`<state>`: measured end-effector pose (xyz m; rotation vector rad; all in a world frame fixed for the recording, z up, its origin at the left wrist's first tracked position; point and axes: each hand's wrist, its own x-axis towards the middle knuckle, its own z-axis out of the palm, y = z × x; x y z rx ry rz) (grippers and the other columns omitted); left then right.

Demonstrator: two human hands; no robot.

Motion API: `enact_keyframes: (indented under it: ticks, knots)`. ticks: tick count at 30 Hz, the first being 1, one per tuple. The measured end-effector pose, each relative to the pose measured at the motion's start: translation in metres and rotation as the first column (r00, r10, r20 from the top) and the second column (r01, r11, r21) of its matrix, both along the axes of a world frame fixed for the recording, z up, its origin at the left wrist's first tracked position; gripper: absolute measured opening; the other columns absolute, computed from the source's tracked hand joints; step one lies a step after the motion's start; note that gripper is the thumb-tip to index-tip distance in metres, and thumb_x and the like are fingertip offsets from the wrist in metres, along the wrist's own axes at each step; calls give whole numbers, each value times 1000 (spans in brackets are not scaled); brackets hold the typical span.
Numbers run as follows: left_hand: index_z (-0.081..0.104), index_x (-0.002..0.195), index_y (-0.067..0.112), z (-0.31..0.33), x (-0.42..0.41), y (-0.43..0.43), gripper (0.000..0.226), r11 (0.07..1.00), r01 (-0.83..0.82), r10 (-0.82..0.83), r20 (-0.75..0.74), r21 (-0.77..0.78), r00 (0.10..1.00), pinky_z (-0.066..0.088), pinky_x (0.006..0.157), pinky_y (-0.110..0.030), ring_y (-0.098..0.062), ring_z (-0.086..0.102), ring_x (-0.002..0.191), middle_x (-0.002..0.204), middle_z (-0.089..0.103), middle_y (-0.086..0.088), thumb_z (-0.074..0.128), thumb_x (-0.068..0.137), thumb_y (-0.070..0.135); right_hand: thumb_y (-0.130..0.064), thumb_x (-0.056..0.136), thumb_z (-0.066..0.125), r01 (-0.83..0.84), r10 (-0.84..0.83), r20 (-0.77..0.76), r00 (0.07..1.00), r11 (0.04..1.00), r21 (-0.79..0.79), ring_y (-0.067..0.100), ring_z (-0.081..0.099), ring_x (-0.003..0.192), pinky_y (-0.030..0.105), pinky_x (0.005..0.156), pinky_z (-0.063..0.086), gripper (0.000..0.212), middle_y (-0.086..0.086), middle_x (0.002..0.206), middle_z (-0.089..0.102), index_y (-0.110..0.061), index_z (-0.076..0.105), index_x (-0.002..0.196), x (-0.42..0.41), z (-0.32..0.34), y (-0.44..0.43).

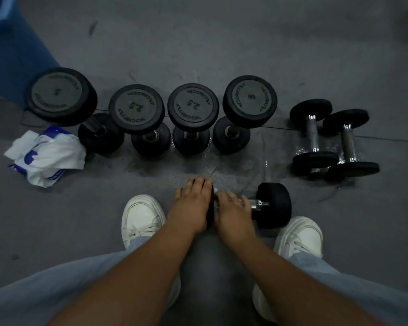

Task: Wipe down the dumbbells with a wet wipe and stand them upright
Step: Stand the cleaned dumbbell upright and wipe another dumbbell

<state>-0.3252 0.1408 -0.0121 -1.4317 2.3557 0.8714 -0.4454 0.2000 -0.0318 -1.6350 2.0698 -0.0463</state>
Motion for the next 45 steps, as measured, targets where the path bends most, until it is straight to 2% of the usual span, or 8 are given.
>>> enact_keyframes:
  ticks: [7, 13, 26, 34, 38, 41, 43, 45]
  knots:
    - [8, 155, 17, -1, 2, 3, 84, 999, -14, 13, -29, -29, 999, 13, 119, -46, -26, 5, 151, 162, 8, -4, 58, 90, 28, -28, 86, 51, 38, -42, -20, 999, 986, -165, 14, 63, 98, 40, 95, 39, 24, -10, 92, 70, -29, 69, 101, 1, 1, 7]
    - [3, 156, 19, -2, 1, 0, 96, 1000, 2, -2, -2, 11, 1000, 12, 119, -45, -25, 3, 152, 163, 5, -3, 66, 84, 26, -28, 99, 38, 12, -9, -57, 998, 999, 49, 15, 28, 143, 48, 116, 8, 36, -8, 138, 53, -30, 48, 134, 3, -9, -8]
    - [3, 156, 19, -2, 1, -3, 109, 999, 26, -27, 28, 36, 999, 14, 121, -44, -22, 3, 151, 162, 4, -1, 77, 75, 22, -18, 90, 48, -49, 56, -96, 994, 996, 73, 24, 4, 149, 51, 116, 2, 78, -3, 162, 8, -19, 5, 156, 14, 1, 36]
    - [6, 155, 18, -2, 0, -11, 113, 998, 41, -43, 33, 57, 999, 20, 120, -43, -23, 10, 150, 162, 5, -1, 81, 70, 25, -24, 95, 47, -91, 94, -142, 985, 995, 31, 21, 22, 146, 49, 115, 2, 54, -6, 150, 40, -22, 34, 147, 2, -7, -1]
    - [6, 156, 18, 0, -1, -12, 115, 997, 37, -39, 24, 61, 999, 20, 120, -43, -25, 12, 149, 161, 5, 0, 82, 70, 30, -26, 81, 58, 66, -58, 44, 997, 974, -215, 15, 65, 93, 36, 87, 42, 21, -8, 87, 71, -30, 71, 97, 4, 1, 38]
    - [7, 155, 19, 0, -2, -16, 120, 997, 41, -44, 33, 70, 999, 21, 120, -43, -23, 13, 149, 161, 6, 1, 85, 65, 30, -20, 91, 52, 581, -600, 355, 717, 796, 172, 23, 67, 86, 33, 74, 52, 23, 6, 91, 73, -18, 74, 97, 20, -11, 39]
    - [7, 155, 20, -1, -1, -12, 118, 998, 35, -36, 30, 47, 999, 21, 120, -42, -24, 14, 148, 160, 6, 1, 84, 66, 30, -14, 99, 45, 696, -898, 408, 162, 397, 599, 27, 64, 101, 27, 81, 52, 26, 16, 111, 68, -8, 67, 110, 22, -16, 11]
    - [6, 156, 19, -2, -1, -8, 113, 998, 30, -31, 21, 46, 999, 20, 120, -43, -25, 13, 149, 160, 6, 0, 80, 71, 33, 0, 96, 39, 607, -887, 379, -264, 153, 780, 27, 63, 84, 22, 64, 55, 25, 18, 96, 64, -5, 62, 104, 22, -21, -16]
